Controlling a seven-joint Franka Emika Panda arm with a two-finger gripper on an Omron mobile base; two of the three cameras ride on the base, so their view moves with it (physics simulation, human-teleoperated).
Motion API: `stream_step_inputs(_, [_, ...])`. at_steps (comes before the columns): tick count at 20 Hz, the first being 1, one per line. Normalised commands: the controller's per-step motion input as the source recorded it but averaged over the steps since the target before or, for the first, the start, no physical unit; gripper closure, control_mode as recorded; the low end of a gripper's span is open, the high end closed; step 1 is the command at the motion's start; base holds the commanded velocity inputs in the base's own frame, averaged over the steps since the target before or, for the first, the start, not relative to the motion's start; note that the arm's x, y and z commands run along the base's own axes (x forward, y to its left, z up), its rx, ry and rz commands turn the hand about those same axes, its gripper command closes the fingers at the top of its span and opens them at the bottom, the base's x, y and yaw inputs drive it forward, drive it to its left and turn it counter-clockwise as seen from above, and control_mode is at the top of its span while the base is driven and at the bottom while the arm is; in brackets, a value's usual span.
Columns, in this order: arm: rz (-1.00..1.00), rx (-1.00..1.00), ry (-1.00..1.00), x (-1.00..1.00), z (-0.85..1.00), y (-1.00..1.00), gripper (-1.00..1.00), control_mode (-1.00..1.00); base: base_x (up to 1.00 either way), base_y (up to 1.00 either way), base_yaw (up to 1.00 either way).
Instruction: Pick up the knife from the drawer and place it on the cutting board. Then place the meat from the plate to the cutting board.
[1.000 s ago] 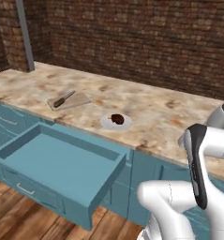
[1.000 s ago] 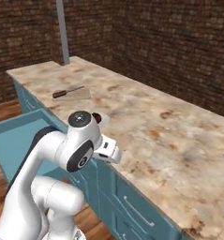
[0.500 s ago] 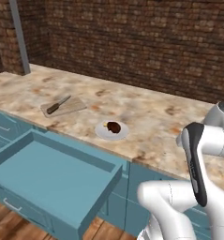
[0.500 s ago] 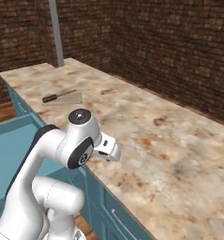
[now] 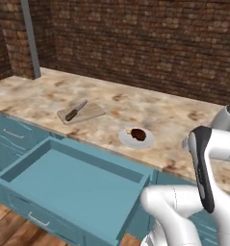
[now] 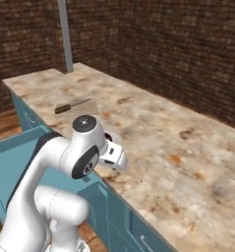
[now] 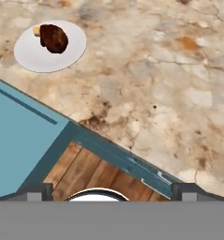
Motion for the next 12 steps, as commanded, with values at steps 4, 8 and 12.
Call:
stream_step_inputs(4, [0.0,0.0,0.0,0.0,0.0,0.0,-1.0,1.0,0.97,0.24,0.01])
stream_step_inputs(8, [0.0,0.0,0.0,0.0,0.0,0.0,-1.0,1.0,0.89,-0.09,0.12])
stream_step_inputs(12, [0.0,0.0,0.0,0.0,0.0,0.0,-1.0,1.0,0.3,-0.13,0.33])
